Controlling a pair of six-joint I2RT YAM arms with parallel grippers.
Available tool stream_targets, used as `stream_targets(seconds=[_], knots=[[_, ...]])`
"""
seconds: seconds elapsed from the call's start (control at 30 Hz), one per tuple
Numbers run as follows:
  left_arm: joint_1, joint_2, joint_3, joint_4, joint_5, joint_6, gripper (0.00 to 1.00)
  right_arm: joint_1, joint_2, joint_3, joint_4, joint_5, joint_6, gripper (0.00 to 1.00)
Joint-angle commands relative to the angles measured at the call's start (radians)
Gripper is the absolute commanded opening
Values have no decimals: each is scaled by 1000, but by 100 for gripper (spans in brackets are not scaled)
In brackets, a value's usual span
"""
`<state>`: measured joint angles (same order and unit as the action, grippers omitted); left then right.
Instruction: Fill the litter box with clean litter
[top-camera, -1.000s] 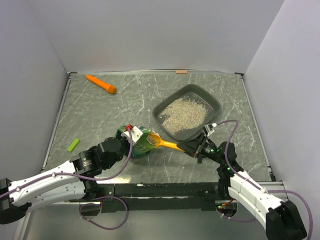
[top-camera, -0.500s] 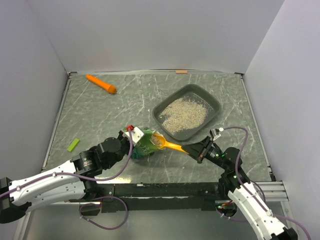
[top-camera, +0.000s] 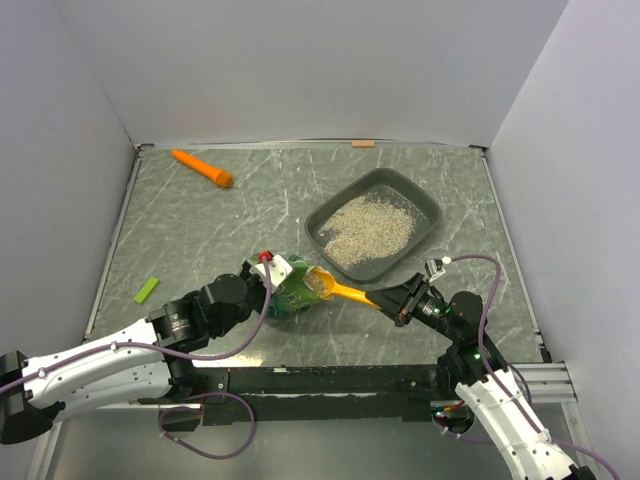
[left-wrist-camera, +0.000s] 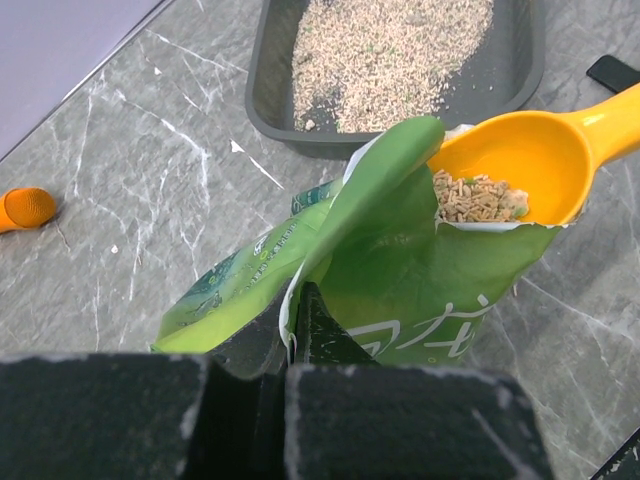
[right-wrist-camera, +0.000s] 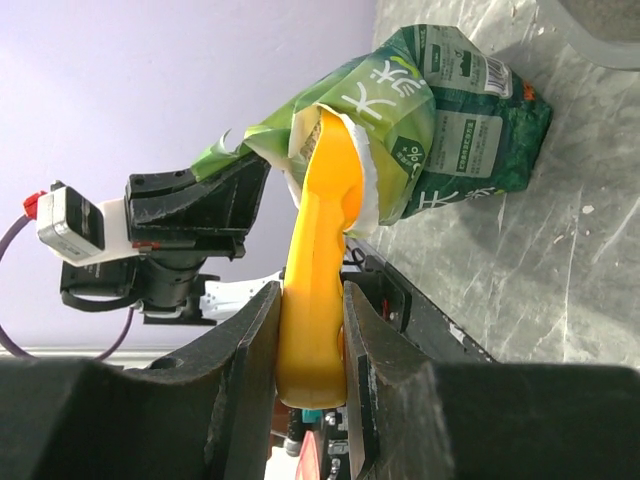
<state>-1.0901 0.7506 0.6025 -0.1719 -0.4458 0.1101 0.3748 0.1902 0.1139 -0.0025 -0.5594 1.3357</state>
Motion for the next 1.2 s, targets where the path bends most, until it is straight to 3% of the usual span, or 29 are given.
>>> stream_targets(seconds=[0.0, 0.3, 0.73, 0.93, 1.17], knots=[[10, 49, 16, -44, -42, -3, 1, -14, 28, 73, -41, 24, -36, 0], [-13, 127, 23, -26, -4, -12, 1, -14, 35, 89, -62, 33, -52, 0], [-24, 82, 11, -17, -42, -7, 1, -16, -165, 124, -350, 131, -79, 0], [-28, 85, 17, -23, -54, -12, 1, -14, -184, 184, -474, 173, -113, 0], [-33, 29, 10, -5, -82, -9, 1, -16, -261, 144, -534, 179, -81, 0]])
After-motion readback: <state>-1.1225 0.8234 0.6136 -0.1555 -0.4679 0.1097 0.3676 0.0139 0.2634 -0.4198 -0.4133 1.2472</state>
